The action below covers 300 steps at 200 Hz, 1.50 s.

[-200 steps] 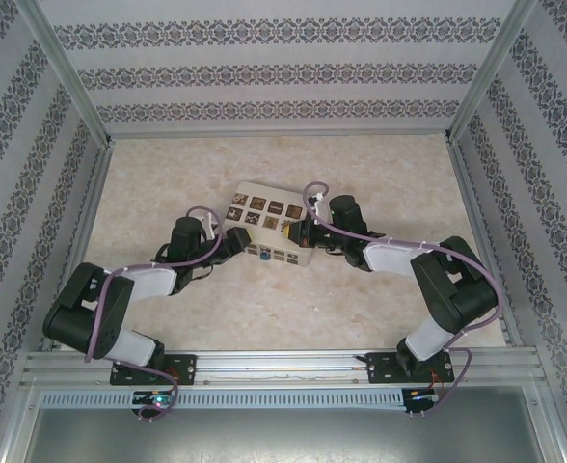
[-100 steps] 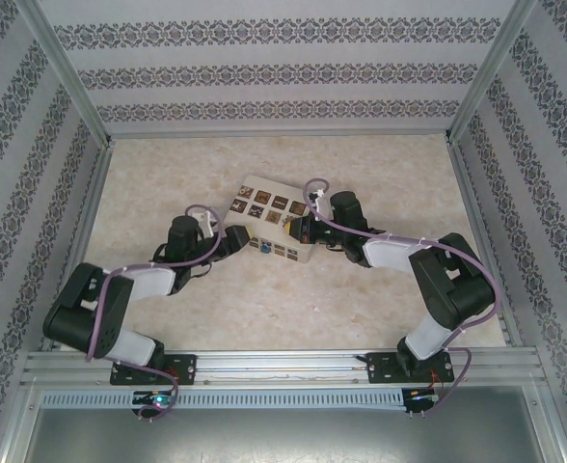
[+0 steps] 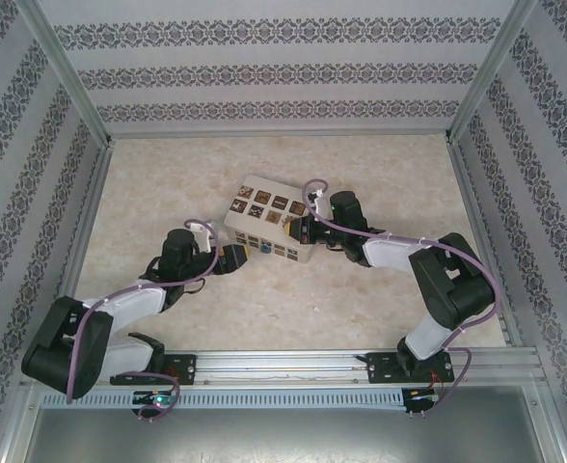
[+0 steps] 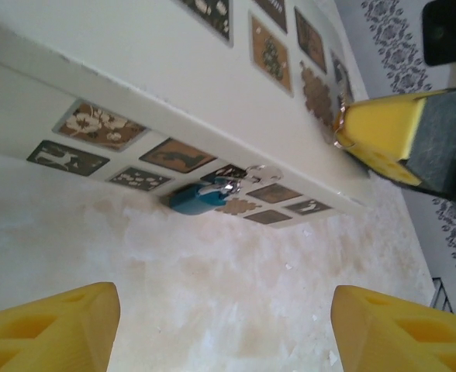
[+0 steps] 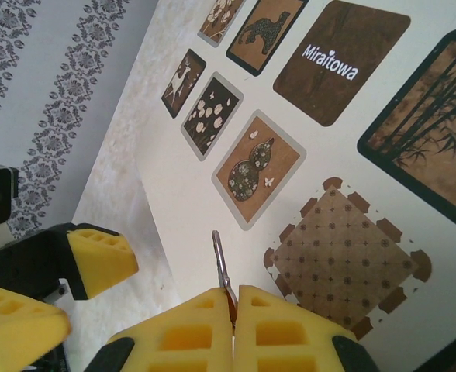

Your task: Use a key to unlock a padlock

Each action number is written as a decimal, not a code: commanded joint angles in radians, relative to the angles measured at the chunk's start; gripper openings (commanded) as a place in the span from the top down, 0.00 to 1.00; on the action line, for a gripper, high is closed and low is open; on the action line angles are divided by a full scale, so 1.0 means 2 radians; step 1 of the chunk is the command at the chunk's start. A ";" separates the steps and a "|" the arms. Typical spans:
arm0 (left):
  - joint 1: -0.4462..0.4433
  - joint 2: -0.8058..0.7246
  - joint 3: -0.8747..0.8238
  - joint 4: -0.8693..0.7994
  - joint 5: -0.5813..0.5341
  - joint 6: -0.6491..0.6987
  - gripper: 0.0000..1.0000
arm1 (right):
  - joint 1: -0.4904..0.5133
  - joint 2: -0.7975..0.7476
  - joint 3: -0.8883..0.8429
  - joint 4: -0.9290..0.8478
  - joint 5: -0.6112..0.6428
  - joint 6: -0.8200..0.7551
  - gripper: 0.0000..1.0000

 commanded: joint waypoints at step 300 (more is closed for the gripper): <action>-0.079 0.250 0.112 0.157 -0.024 0.033 0.51 | -0.010 0.026 0.017 -0.059 -0.001 -0.028 1.00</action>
